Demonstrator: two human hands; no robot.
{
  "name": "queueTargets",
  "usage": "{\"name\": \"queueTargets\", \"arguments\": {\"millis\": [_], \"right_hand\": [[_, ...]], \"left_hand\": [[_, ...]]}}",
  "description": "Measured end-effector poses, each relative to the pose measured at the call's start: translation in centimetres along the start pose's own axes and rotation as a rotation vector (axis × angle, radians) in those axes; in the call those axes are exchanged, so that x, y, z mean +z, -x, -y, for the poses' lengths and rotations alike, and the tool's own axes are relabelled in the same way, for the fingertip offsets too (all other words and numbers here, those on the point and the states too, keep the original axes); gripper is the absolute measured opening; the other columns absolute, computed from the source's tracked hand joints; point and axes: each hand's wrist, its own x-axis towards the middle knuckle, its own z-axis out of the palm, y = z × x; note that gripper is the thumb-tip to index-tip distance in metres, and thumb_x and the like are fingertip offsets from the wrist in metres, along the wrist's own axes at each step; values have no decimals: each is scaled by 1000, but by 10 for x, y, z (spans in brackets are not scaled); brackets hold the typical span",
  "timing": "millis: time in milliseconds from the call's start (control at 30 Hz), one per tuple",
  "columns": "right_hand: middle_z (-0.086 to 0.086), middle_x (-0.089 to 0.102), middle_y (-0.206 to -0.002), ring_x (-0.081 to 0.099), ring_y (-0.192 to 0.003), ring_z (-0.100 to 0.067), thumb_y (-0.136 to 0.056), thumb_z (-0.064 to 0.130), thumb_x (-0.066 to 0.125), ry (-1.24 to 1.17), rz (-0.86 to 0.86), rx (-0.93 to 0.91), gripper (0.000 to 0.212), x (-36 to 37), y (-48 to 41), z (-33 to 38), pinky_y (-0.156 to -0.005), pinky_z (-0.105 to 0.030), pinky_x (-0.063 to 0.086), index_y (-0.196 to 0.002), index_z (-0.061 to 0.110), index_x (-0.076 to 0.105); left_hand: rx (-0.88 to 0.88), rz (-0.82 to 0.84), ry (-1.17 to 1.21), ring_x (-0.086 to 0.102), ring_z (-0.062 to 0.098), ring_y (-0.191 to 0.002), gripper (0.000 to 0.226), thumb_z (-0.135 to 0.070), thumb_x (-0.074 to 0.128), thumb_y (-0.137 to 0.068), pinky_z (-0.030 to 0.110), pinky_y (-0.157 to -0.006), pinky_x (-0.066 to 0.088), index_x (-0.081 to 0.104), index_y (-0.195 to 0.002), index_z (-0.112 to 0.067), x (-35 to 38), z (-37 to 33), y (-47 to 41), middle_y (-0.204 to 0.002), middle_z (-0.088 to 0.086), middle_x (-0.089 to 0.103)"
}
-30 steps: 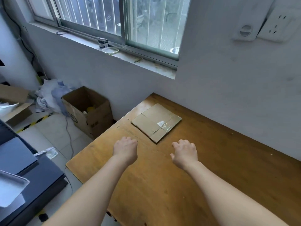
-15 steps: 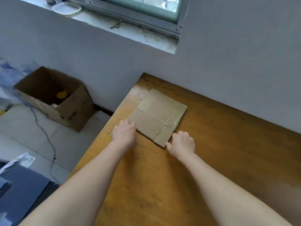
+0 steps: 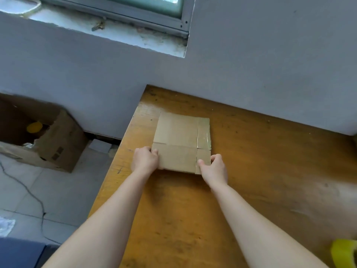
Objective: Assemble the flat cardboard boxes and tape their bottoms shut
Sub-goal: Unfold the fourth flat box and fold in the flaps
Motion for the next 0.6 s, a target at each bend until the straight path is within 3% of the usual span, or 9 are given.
{"name": "queueTargets", "arguments": {"millis": [133, 267, 467, 600], "right_hand": [[4, 49, -105, 52, -92, -18, -95, 29, 60, -182, -75, -4, 26, -23, 22, -26, -71, -30, 44, -111, 20, 42], [2, 57, -111, 57, -96, -18, -95, 22, 61, -379, -161, -27, 28, -52, 49, -61, -66, -24, 44, -117, 18, 46], [0, 60, -112, 60, -100, -18, -93, 21, 64, -531, -254, -37, 30, -116, 89, -138, -72, -22, 48, -119, 19, 49], [4, 58, -107, 58, -94, -14, -93, 20, 64, -561, -312, -32, 29, -162, 116, -201, -66, -17, 46, -117, 21, 48]], "left_hand": [[-40, 41, 290, 58, 26, -99, 29, -27, 44, -103, 39, -81, 52, 54, -125, -10, 15, -4, 36, -115, 9, 61], [-28, 38, 505, 58, 20, -78, 14, -22, 43, -103, 33, -51, 50, 50, -113, -15, 36, -20, 90, -96, 2, 58], [105, 53, 538, 55, 19, -70, 14, -20, 43, -104, 32, -49, 45, 53, -111, -14, 80, -45, 179, -93, 2, 59], [156, 85, 527, 55, 19, -69, 18, -21, 42, -103, 32, -49, 43, 54, -114, -13, 123, -61, 242, -96, 4, 61]]}}
